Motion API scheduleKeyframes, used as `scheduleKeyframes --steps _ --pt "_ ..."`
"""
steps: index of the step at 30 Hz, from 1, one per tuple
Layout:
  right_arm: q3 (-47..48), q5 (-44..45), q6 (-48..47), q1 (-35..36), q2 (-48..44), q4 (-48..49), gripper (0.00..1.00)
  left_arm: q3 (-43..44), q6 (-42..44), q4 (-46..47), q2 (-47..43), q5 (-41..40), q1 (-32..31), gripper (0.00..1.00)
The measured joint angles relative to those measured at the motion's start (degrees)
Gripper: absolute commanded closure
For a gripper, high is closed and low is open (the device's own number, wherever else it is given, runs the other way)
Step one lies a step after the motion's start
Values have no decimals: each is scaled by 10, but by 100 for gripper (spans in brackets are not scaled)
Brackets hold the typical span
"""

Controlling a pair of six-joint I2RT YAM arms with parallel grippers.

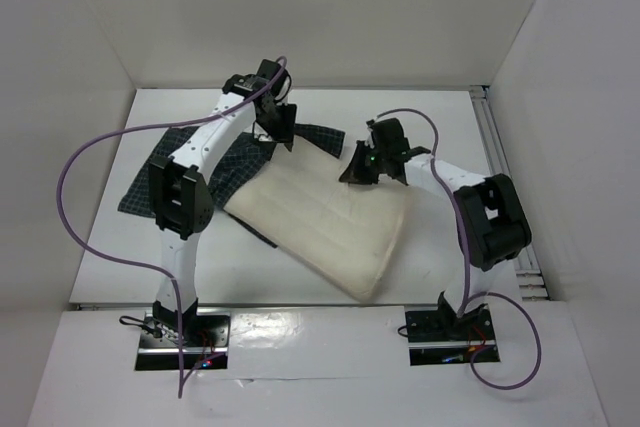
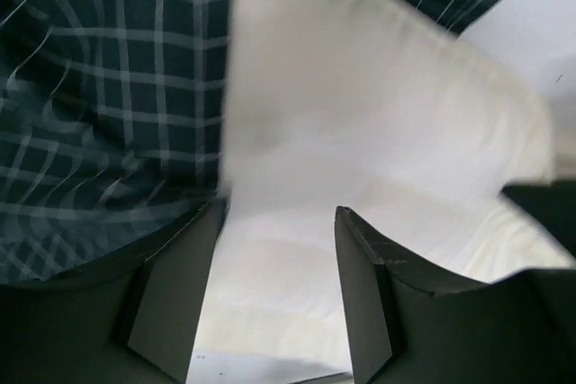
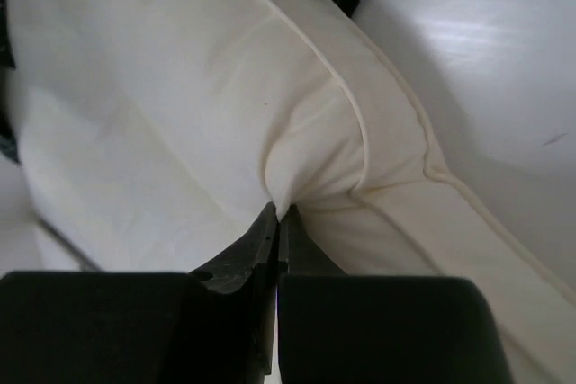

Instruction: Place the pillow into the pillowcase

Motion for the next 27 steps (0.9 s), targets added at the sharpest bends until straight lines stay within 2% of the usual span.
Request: scheduleKeyframes --steps 1,2,3,7,12,15,18,22,27 --pt "-11 -12 16 12 -7 8 92 0 0 -3 0 -3 0 32" --pt "-17 -23 29 22 -12 11 64 0 -1 -3 0 -6 0 32" --pt "-17 -30 41 31 -15 10 52 0 -2 -4 0 -9 0 32" --pt "3 -32 38 45 -25 -15 16 0 -15 -8 -1 -25 0 34" --pt "116 34 -29 43 -10 -88 15 -47 -56 4 -48 -16 0 37" --pt "219 55 -81 40 48 -110 15 -110 -98 21 -99 7 1 37" --pt "294 67 -127 38 118 -114 14 -162 -153 33 -125 8 0 31" --pt "349 69 -178 37 204 -122 5 -196 -214 37 -115 -12 -3 24" --pt "378 51 -226 37 270 -127 0 -177 -255 37 -71 -36 -3 18"
